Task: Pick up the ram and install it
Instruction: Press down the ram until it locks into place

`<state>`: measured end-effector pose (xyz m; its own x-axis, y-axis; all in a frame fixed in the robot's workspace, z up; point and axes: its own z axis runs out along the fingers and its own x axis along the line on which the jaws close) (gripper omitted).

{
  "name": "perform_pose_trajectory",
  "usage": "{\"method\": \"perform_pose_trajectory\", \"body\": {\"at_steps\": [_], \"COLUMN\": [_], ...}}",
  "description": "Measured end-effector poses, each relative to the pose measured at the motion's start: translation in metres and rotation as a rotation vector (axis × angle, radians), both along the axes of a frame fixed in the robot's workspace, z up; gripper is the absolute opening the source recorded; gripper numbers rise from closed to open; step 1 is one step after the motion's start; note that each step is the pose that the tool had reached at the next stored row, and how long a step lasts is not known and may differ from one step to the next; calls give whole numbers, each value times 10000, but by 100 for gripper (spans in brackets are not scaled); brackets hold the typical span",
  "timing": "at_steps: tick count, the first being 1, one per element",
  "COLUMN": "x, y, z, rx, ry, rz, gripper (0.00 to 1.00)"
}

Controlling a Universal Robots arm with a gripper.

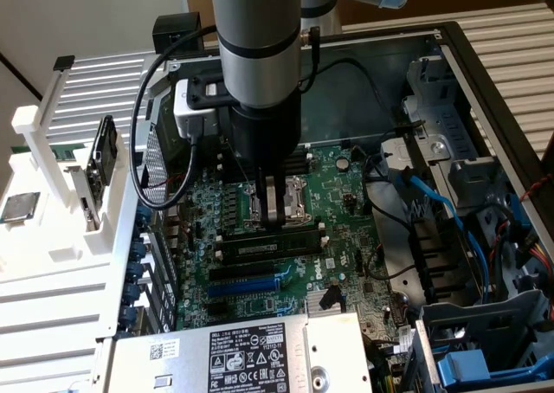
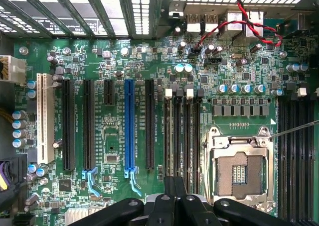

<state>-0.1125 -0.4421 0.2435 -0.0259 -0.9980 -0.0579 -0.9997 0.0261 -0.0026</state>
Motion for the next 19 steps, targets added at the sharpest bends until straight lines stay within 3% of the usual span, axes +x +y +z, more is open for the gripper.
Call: {"method": "perform_pose_trajectory", "body": {"at_steps": [2, 9, 19], "x": [0, 1, 0], "y": [26, 42, 42], "z": [-5, -53, -93], "rx": [-16, -32, -36], "ry": [0, 0, 1], "rz": [1, 1, 1], "gripper": [10, 10, 10]}}
